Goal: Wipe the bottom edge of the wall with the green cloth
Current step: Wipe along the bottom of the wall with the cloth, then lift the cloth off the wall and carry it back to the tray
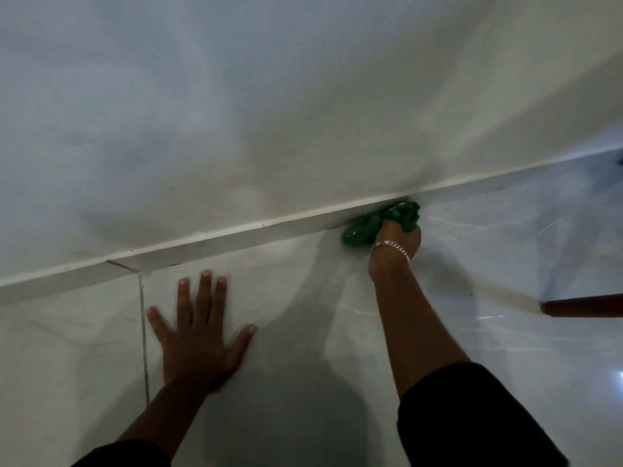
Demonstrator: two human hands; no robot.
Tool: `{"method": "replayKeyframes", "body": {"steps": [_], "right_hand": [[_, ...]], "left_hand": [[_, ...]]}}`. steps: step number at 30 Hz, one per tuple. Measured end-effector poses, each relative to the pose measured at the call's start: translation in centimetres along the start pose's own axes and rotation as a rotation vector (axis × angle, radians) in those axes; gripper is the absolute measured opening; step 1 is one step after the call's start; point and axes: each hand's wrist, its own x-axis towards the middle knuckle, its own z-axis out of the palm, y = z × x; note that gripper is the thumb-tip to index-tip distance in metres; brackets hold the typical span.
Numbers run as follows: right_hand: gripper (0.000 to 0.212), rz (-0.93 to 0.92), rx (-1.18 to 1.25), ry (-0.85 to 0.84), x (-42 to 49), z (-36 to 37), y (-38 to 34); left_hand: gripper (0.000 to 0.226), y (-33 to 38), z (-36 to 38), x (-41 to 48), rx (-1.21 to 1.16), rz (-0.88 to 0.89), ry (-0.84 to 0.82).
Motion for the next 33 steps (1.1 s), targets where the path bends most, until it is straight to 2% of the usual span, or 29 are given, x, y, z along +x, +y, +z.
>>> {"method": "replayKeyframes", "body": {"steps": [2,5,7,10,12,13,16,17,19,22,24,27,30,33], "right_hand": [[0.046,-0.004,-0.076,-0.027,-1.5,0.0,-0.2],[0.045,0.031,-0.223,-0.197,-8.3,2.5,2.6],[0.046,0.079,-0.194,-0.319,-12.2,3.5,3.9],[0.047,0.12,-0.15,-0.408,-12.4,3.2,4.5],[0.047,0.138,-0.188,-0.514,-11.3,1.5,3.6],[0.046,0.12,-0.225,-0.564,-11.5,0.3,2.5],[0.047,-0.044,-0.397,-0.71,-14.4,-4.1,-2.6],[0.049,-0.101,-0.427,-0.75,-15.9,-5.8,-4.4],[0.052,-0.151,-0.406,-0.826,-19.0,-9.5,-9.3],[0.041,-0.145,-0.356,-0.858,-23.1,-14.7,-17.3],[0.035,-0.152,-0.281,-0.79,-25.1,-18.5,-23.6],[0.05,-0.141,-0.241,-0.648,-26.6,-24.0,-32.2],[0.074,0.072,-0.213,-0.59,-25.6,-29.5,-40.6],[0.057,0.231,-0.097,-0.633,-22.6,-34.5,-47.5]], "left_hand": [[0.093,0.1,0.3,0.0,0.004,0.012,0.027],[0.094,-0.1,0.3,0.3,0.011,0.012,0.04],[0.094,0.0,0.4,0.2,0.001,0.003,0.028],[0.094,-0.2,0.0,0.1,-0.022,-0.026,-0.032],[0.091,0.2,-1.6,0.6,-0.069,-0.063,-0.161],[0.087,0.5,-3.4,1.0,-0.201,-0.123,-0.25],[0.067,4.5,-13.3,0.7,-1.179,-0.453,-0.496],[0.068,6.2,-16.4,-0.1,-1.429,-0.492,-0.502],[0.071,10.0,-23.6,-2.3,-1.699,-0.503,-0.502],[0.05,14.3,-32.5,-6.2,-1.679,-0.51,-0.452],[0.032,16.7,-38.3,-8.5,-1.6,-0.506,-0.416],[0.031,20.5,-46.9,-11.8,-1.576,-0.477,-0.419],[0.03,25.6,-54.8,-13.6,-1.628,-0.372,-0.509],[0.029,32.0,-59.7,-13.4,-1.617,-0.236,-0.581]]}}
